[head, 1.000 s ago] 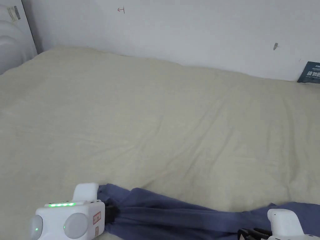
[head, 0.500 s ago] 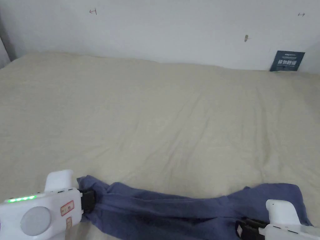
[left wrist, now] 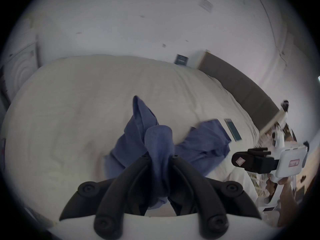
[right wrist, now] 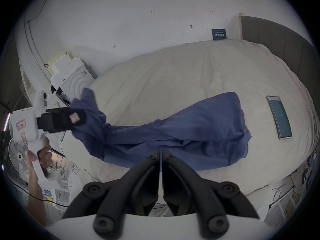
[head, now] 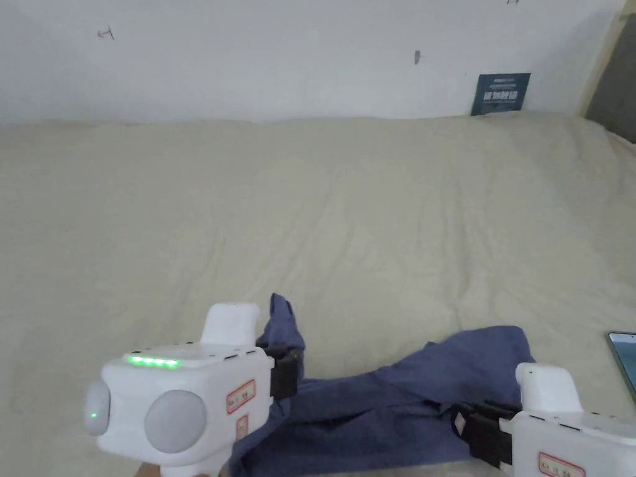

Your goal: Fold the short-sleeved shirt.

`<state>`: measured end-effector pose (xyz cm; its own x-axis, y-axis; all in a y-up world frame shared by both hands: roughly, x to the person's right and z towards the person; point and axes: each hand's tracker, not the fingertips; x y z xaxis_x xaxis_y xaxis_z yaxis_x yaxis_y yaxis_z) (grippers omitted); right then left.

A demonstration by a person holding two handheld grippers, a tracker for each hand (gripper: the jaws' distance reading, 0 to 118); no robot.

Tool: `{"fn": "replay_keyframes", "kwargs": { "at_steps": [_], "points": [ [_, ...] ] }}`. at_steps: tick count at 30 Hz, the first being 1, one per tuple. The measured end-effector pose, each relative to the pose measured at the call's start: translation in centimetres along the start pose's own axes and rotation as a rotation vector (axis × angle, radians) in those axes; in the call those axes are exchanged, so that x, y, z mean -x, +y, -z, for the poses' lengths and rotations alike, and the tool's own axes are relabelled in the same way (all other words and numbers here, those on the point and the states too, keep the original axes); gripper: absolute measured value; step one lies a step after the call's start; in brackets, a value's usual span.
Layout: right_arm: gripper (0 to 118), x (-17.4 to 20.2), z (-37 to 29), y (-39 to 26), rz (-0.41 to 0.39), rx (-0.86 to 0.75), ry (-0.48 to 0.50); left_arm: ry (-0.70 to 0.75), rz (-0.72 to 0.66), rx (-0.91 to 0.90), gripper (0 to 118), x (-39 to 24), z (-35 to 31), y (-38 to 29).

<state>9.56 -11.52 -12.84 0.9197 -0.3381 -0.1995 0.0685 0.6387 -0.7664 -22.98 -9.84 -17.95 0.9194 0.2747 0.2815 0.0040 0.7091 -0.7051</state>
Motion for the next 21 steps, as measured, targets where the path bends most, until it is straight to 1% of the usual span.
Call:
{"fn": "replay_keyframes", "kwargs": {
  "at_steps": [5, 8, 9, 12, 13, 14, 15, 16, 17, 19, 21],
  "points": [
    [7, -1.9, -1.0, -0.3, 0.039, -0.018, -0.005, -0.080, 0.048, 0.113, 13, -4.3, 5.6, -1.6],
    [7, -2.9, -1.4, -0.4, 0.061, -0.019, -0.003, -0.046, 0.056, 0.183, 13, -5.2, 8.3, -2.6],
    [7, -3.2, -1.5, -0.5, 0.067, -0.018, -0.005, -0.028, 0.054, 0.195, 15, -5.4, 8.6, -2.6],
    [7, -3.7, -1.5, -0.6, 0.073, -0.022, -0.008, -0.026, 0.055, 0.189, 34, -5.7, 9.6, -2.8],
    [7, -4.0, -1.5, -0.7, 0.081, -0.022, -0.009, -0.044, 0.038, 0.213, 34, -5.7, 10.0, -2.7],
    [7, -4.2, -1.4, -0.7, 0.087, -0.020, -0.007, -0.076, 0.019, 0.244, 61, -5.8, 10.3, -2.7],
    [7, -4.3, -1.3, -0.8, 0.091, -0.018, -0.007, -0.087, 0.010, 0.264, 86, -5.9, 10.5, -2.8],
    [7, -4.4, -1.2, -0.9, 0.095, -0.017, -0.008, -0.111, 0.014, 0.278, 105, -6.3, 10.5, -3.0],
    [7, -4.4, -1.1, -0.9, 0.099, -0.015, -0.005, -0.120, 0.026, 0.266, 113, -6.6, 10.2, -3.0],
    [7, -4.4, -1.1, -1.0, 0.103, -0.012, -0.004, -0.117, 0.041, 0.227, 112, -6.9, 9.5, -2.6],
    [7, -4.5, -1.0, -1.0, 0.104, -0.011, 0.002, -0.078, 0.041, 0.220, 112, -6.7, 8.7, -1.7]
  ]
}}
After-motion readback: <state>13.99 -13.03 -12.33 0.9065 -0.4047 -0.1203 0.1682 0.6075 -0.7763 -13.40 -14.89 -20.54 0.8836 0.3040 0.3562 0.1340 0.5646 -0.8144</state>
